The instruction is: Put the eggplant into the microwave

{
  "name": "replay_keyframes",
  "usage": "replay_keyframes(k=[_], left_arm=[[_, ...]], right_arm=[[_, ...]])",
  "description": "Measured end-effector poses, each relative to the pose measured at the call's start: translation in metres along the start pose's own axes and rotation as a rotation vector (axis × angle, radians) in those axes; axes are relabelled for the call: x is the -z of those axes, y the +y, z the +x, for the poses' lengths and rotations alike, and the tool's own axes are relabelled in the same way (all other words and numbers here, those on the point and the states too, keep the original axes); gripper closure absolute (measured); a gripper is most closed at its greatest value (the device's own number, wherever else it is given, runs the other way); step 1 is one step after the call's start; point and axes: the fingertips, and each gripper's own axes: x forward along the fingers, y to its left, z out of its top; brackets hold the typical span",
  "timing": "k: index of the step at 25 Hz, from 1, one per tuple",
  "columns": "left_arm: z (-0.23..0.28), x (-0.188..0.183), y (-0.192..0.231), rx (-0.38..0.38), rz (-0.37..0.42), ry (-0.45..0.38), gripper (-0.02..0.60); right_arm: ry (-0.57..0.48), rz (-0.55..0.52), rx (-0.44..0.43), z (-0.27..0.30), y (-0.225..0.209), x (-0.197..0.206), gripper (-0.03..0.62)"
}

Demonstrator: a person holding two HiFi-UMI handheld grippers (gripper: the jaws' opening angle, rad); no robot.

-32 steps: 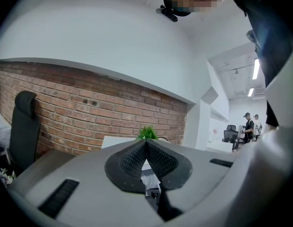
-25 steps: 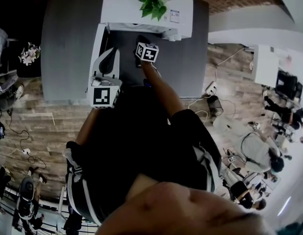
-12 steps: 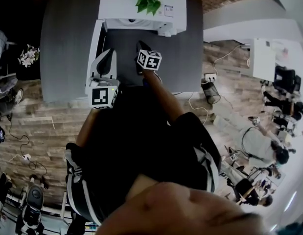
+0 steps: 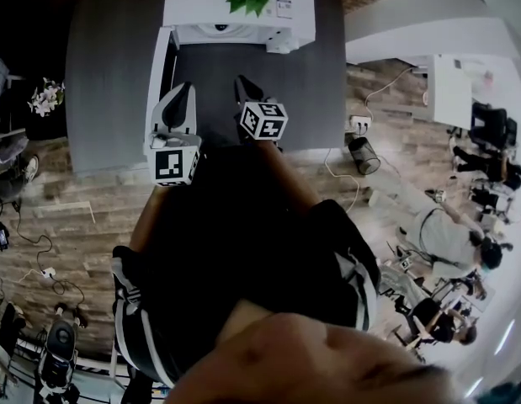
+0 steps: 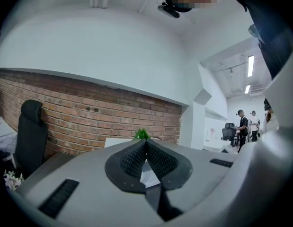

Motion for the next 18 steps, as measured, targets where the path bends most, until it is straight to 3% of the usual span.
replay_keyframes(k=[8, 18], left_arm=[[-0.007, 0.005, 0.000, -0.002, 0.005, 0.018, 0.546], [-0.007, 0.004, -0.001, 0.011, 0.017, 0.016, 0.546]], right_arm=[[-0.106, -0.057, -0.036, -0.058, 0.037, -0.021, 0.554], [-0.141, -0.091, -0.029, -0.073, 0.043, -0.026, 0.562]])
